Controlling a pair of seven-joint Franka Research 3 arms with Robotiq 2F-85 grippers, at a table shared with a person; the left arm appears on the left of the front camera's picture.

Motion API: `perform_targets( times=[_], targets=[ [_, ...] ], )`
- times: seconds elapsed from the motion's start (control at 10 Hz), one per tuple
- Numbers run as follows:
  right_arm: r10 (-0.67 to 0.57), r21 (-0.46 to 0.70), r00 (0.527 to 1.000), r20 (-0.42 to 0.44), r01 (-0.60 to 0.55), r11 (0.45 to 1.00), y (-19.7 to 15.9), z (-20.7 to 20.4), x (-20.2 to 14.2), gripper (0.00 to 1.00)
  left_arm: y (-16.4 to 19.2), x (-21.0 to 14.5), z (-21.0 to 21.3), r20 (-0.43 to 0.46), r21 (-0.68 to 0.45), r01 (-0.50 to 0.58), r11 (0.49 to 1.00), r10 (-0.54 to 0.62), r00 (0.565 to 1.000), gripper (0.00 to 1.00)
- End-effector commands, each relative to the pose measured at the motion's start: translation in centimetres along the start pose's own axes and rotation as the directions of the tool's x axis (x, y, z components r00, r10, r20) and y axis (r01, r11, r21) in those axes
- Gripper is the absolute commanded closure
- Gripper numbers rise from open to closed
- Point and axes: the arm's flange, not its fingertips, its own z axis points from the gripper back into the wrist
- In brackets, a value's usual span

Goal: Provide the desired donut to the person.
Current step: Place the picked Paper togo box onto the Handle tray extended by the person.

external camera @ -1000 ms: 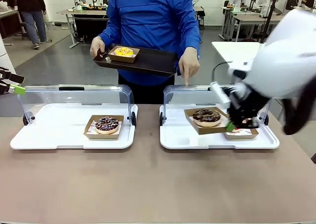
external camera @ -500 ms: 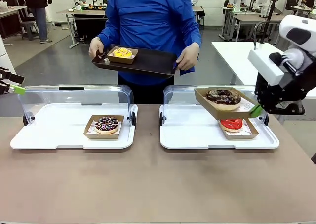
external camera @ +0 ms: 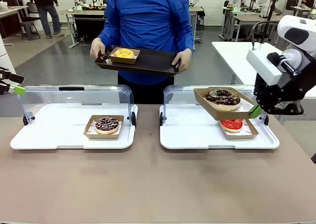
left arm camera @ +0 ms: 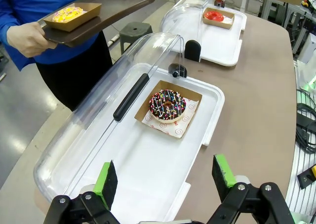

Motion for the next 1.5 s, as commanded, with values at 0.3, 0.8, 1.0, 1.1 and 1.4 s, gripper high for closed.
perform_targets(
  times=[0.3, 0.8, 1.0, 1.1, 1.4],
  targets=[
    [0.005, 0.005, 1.0, 0.001, -0.005, 1.0, 0.19, -0.2, -0.22, 1.0, -0.03, -0.08, 0.08, 0.021, -0.003, 0.0, 1.0, 0.0, 1.0, 0.0],
    [0.005, 0.005, 1.0, 0.001, -0.005, 1.0, 0.19, -0.2, -0.22, 1.0, -0.03, -0.08, 0.08, 0.021, -0.003, 0.0, 1.0, 0.0, 1.0, 0.0],
    [0.005, 0.005, 1.0, 0.001, -0.005, 1.0, 0.19, -0.2, -0.22, 1.0, -0.03, -0.08, 0.08, 0.021, -0.003, 0.0, 1.0, 0.0, 1.0, 0.0],
    [0.005, 0.005, 1.0, 0.001, -0.005, 1.0, 0.19, -0.2, -0.22, 1.0, -0.03, -0.08, 0.08, 0.021, -0.003, 0.0, 1.0, 0.0, 1.0, 0.0],
    [0.005, 0.005, 1.0, 0.001, -0.005, 1.0, 0.19, -0.2, -0.22, 1.0, -0.03, -0.08, 0.08, 0.021, -0.003, 0.0, 1.0, 0.0, 1.0, 0.0]
  ],
)
